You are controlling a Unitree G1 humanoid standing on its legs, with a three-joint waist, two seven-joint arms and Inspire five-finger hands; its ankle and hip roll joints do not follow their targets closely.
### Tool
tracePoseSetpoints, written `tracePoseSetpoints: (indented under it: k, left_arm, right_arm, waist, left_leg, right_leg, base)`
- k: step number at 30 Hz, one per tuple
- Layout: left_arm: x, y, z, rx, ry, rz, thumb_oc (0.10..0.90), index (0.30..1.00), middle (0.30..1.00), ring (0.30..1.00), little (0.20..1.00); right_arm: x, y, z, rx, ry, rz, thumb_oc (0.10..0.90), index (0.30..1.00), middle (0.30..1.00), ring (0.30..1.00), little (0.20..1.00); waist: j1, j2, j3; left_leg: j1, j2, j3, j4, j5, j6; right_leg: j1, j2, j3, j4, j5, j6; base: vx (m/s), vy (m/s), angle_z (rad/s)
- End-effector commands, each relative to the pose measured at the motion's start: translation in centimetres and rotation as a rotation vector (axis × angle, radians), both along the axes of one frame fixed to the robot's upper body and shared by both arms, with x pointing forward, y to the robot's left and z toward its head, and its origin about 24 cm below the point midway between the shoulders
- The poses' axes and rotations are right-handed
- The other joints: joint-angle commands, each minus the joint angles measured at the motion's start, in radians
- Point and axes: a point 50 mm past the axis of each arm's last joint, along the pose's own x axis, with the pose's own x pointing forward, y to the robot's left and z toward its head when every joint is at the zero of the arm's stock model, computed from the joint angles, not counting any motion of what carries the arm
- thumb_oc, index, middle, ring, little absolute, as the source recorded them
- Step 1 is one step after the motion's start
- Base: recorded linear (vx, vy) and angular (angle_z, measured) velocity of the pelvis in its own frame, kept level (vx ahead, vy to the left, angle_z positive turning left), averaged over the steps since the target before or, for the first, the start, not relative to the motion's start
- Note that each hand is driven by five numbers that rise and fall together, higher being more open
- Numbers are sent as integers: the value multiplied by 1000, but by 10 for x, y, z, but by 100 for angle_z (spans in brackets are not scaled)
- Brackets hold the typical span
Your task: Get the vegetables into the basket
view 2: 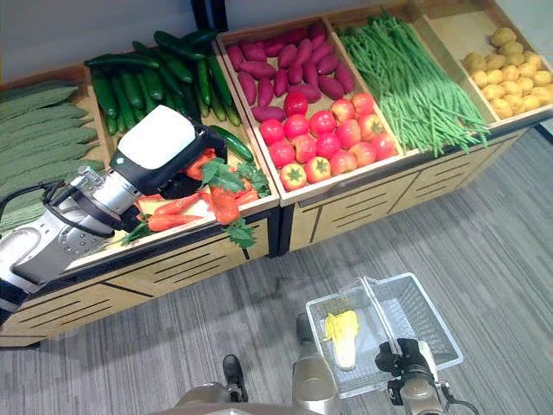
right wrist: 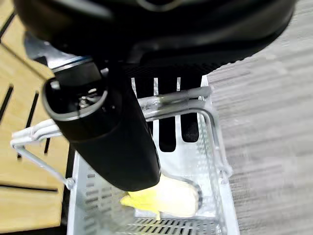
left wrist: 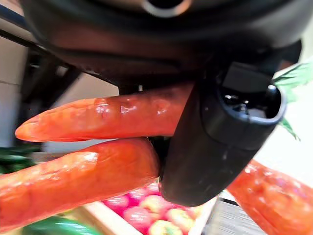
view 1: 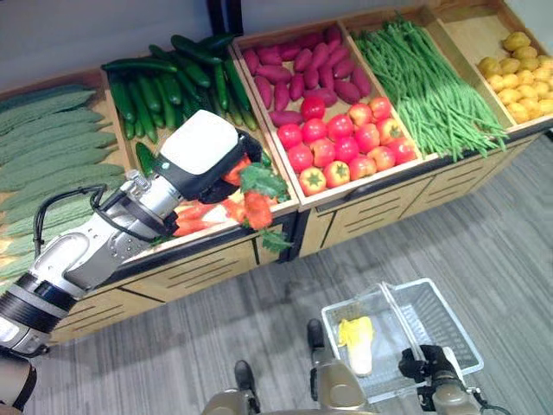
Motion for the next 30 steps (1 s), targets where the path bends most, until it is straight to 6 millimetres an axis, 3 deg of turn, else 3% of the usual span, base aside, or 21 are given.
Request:
tracePoseSetpoints:
  k: [1, 6, 8, 11, 18, 25, 27, 28, 29, 30]
  left_arm:
    - [-9, -2, 61, -55, -240, -51, 400, 300, 300, 300, 300]
    - [-17, 9, 65, -26, -244, -17, 400, 300, 300, 300, 300]
    - [-19, 15, 63, -13, -232, 5, 400, 300, 300, 300, 300]
    - [-21, 25, 62, 1, -225, 50, 400, 300, 300, 300, 300]
    - [-22, 32, 49, -22, -187, 75, 400, 300, 300, 300, 300]
    - [-16, 9, 37, -83, -138, -17, 400, 300, 300, 300, 300]
    - [-13, 0, 37, -111, -137, -51, 400, 300, 300, 300, 300]
    - [-11, -3, 34, -126, -126, -59, 400, 300, 300, 300, 300]
    - [-11, -1, 31, -145, -117, -53, 400, 300, 300, 300, 300]
    - [-13, 1, 27, -142, -114, -38, 400, 300, 300, 300, 300]
  right_arm:
    - [-9, -32, 14, -107, -32, -49, 400, 300, 300, 300, 300]
    - [-14, -35, 12, -115, -9, -44, 400, 300, 300, 300, 300]
    - [-14, -35, 12, -117, -1, -37, 400, 300, 300, 300, 300]
    - [-15, -33, 11, -116, 7, -32, 400, 300, 300, 300, 300]
    - [-20, -40, 14, -138, 4, -46, 400, 300, 300, 300, 300]
    - [-22, -63, 28, -215, -21, -85, 400, 300, 300, 300, 300]
    - [-20, -71, 34, -242, -40, -101, 400, 300, 300, 300, 300]
    - [-18, -75, 37, -256, -49, -103, 400, 300, 300, 300, 300]
    - [-12, -80, 42, -272, -64, -104, 400, 300, 300, 300, 300]
    - [-6, -85, 47, -288, -77, -108, 400, 300, 300, 300, 300]
  waist:
    - [23, 45, -48]
    - [66, 55, -63]
    - [87, 54, -69]
    - [105, 40, -79]
    - [71, 59, -74]
    - [18, 126, -41]
    - [1, 144, -27]
    - [5, 147, -14]
    - [26, 146, 3]
    - [51, 152, 9]
  left_leg:
    - [-23, 112, 1, 13, -8, -64]
    - [-16, 113, 58, -7, -16, -53]
    - [-16, 117, 93, -10, -10, -53]
    - [-8, 118, 140, -12, -4, -66]
    - [-3, 151, 184, 6, 17, -94]
    - [2, 199, 197, 4, 79, -146]
    - [-18, 229, 192, 53, 91, -169]
    - [-38, 248, 148, 132, 78, -181]
    - [-59, 225, 59, 156, 117, -176]
    - [-82, 169, -90, 97, 95, -159]
  right_leg:
    - [12, -162, -170, 142, -176, 70]
    - [71, -148, -251, 305, -305, 51]
    - [100, -154, -302, 327, -327, 46]
    - [133, -144, -345, 237, -311, 56]
    - [161, -98, -327, 141, -342, 43]
    - [165, -43, -285, 101, -368, 11]
    - [167, -26, -272, 97, -384, -10]
    - [173, -7, -250, 94, -397, -29]
    - [161, 4, -226, 99, -385, -45]
    - [143, 8, -181, 115, -390, -45]
  base:
    - [-151, 131, -137]
    - [-64, 100, -66]
    - [-64, 18, -58]
    - [-28, -81, -66]
    - [9, -127, -46]
    - [-24, -182, -22]
    - [-13, -262, -9]
    - [-26, -182, -20]
    - [2, -120, -33]
    - [6, 21, -111]
